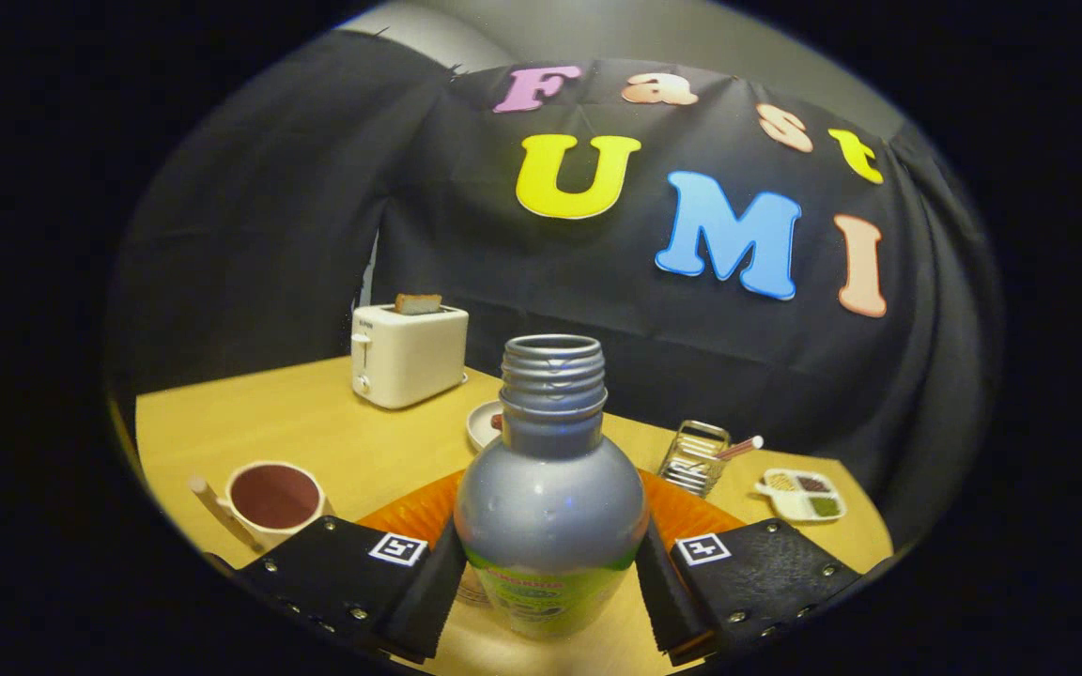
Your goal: Take the bottle from table, then pour the juice into the cup, finally place the bottle on the coaster
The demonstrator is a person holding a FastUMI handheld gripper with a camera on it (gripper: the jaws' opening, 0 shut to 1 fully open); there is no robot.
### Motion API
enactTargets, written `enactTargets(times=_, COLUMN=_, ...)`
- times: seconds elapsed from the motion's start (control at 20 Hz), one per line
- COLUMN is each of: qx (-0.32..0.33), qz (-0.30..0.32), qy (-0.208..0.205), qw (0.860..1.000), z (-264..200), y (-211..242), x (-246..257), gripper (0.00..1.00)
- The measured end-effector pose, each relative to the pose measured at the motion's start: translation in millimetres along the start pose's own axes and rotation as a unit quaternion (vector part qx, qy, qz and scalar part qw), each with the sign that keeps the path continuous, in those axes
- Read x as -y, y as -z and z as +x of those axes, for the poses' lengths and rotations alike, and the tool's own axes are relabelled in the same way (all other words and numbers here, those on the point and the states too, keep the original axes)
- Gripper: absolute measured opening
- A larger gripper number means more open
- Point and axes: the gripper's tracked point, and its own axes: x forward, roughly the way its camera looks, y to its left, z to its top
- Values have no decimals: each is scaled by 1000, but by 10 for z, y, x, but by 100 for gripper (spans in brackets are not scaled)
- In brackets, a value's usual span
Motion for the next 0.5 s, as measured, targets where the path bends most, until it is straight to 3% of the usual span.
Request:
enactTargets(times=0.15, qx=23, qz=75, qy=-17, qw=997, z=83, y=-124, x=31, gripper=81)
enactTargets(times=0.5, qx=25, qz=57, qy=-7, qw=998, z=263, y=-59, x=25, gripper=81)
